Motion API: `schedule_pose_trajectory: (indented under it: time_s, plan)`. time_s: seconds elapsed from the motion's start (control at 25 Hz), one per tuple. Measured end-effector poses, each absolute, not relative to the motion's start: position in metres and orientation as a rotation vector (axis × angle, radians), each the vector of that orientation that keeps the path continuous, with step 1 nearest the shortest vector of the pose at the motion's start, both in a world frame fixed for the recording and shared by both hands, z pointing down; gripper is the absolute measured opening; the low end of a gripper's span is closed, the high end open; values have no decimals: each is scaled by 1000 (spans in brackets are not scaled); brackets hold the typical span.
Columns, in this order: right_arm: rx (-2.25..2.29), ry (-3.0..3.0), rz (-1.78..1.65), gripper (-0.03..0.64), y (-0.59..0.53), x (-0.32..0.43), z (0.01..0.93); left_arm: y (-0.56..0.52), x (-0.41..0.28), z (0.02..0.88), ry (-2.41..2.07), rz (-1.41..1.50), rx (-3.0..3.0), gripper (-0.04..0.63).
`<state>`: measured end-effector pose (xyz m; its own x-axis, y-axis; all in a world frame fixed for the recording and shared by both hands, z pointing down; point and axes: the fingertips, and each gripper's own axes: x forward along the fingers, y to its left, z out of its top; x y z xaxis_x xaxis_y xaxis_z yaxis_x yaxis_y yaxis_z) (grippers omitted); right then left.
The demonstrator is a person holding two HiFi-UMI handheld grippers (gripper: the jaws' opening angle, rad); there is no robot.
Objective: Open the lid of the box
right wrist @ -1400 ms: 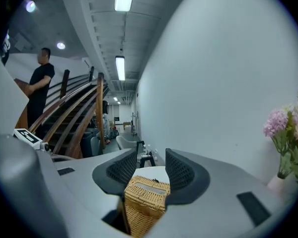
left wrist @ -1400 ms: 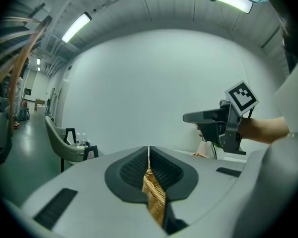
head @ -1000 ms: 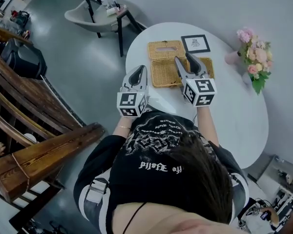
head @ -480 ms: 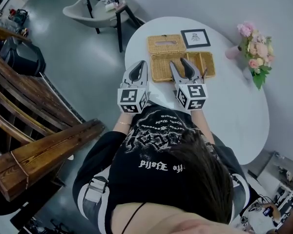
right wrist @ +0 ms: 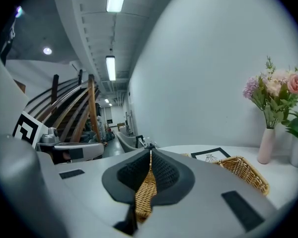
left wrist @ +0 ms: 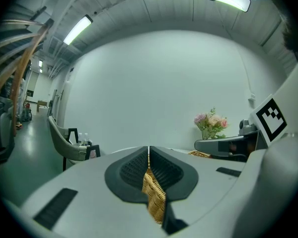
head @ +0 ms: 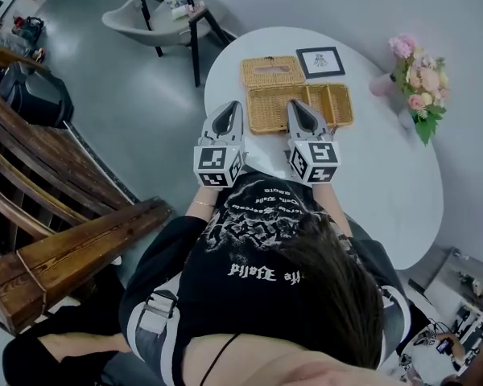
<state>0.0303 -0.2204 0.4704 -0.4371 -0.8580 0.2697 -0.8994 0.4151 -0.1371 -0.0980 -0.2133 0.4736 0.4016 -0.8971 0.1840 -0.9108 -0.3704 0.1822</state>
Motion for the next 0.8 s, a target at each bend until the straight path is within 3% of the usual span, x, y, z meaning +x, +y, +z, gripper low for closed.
schedule_pose_trajectory:
  time_s: [0.8]
  plan:
    - [1566,-2464,306,26,-217,31,477,-207,-86,485,-1559,121,2400,28]
